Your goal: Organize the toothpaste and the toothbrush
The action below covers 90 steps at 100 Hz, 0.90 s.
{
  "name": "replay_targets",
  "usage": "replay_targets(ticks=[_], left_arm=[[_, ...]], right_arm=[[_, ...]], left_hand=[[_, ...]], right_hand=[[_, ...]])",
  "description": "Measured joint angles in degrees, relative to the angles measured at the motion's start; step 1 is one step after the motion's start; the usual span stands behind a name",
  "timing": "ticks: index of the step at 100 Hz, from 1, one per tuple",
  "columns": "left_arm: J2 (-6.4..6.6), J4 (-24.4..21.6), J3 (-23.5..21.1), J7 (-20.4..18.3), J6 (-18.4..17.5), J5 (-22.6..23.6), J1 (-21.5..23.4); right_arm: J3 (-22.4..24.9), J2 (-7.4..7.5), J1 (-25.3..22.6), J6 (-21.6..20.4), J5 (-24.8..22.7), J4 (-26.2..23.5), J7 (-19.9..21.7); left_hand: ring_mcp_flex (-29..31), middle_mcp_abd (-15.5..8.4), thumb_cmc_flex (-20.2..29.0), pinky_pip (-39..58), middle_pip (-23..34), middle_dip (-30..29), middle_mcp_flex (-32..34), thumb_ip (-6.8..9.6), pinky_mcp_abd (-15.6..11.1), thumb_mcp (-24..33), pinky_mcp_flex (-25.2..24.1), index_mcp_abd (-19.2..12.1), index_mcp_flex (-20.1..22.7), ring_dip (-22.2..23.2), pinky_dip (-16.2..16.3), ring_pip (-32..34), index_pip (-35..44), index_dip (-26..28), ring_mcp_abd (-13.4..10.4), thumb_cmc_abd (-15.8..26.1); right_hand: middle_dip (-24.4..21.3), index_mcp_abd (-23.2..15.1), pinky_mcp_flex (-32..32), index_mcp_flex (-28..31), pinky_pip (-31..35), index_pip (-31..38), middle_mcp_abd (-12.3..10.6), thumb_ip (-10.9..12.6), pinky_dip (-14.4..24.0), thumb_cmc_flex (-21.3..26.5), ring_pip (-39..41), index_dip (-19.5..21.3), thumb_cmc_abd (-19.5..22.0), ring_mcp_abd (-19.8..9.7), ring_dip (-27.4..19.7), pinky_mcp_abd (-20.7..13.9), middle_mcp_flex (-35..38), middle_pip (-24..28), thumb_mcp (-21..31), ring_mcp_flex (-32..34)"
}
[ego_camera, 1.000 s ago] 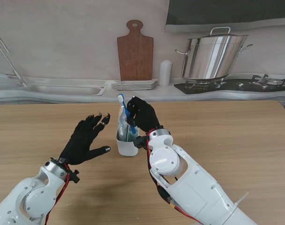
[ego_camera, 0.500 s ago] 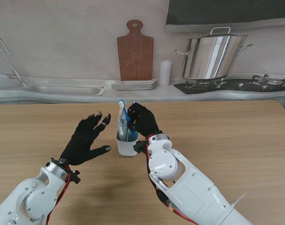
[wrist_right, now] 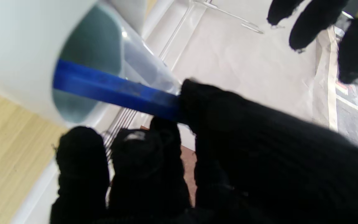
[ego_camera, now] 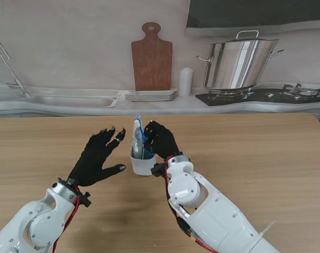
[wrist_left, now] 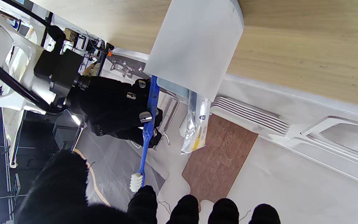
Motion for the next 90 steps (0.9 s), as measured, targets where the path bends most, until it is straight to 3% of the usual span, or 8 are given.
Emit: replay_targets(ticks=[43, 90], left_arm=[[0.00, -0.49, 0.27, 0.03, 0.78, 0.28, 0.31], [0.00, -0.95, 0.50, -0.40, 1.50, 0.12, 0.48]], right_arm=[[-0.07, 0.45, -0.85, -0.54, -0.42, 0.91, 0.77], [0.33, 1.10, -1.98, -0.12, -0.98, 0.61, 1.81]], left_hand=[[0.00, 0.68, 0.03, -0.11, -0.04, 1.88, 0.00, 0.00, 0.05, 0.00, 0.00, 0.00, 0.00, 0.00, -0.75, 0.00, 0.00, 0.00, 0.48, 0.00], [0.00, 0.76, 0.04, -0.01, -0.06, 3.98, 0.00, 0.00, 0.21, 0.00, 0.00, 0.05, 0.00, 1.73, -0.80, 0.00, 0.00, 0.00, 0.53, 0.00]], right_hand=[[-2.54, -0.56, -1.78, -0.10, -0.13, -0.02, -0.01, -0.76, 0.00, 0.05, -0.44, -0.47, 1.48, -0.01, -0.01, 0.08, -1.39, 0.26, 0.15, -1.64], [-5.72, -0.76, -3.45, -1.25, -0.13, -0.02, -0.01, -1.38, 0.00, 0.06, -1.13, -4.51, 2.91, -0.01, -0.01, 0.37, -2.55, 0.26, 0.24, -3.18]])
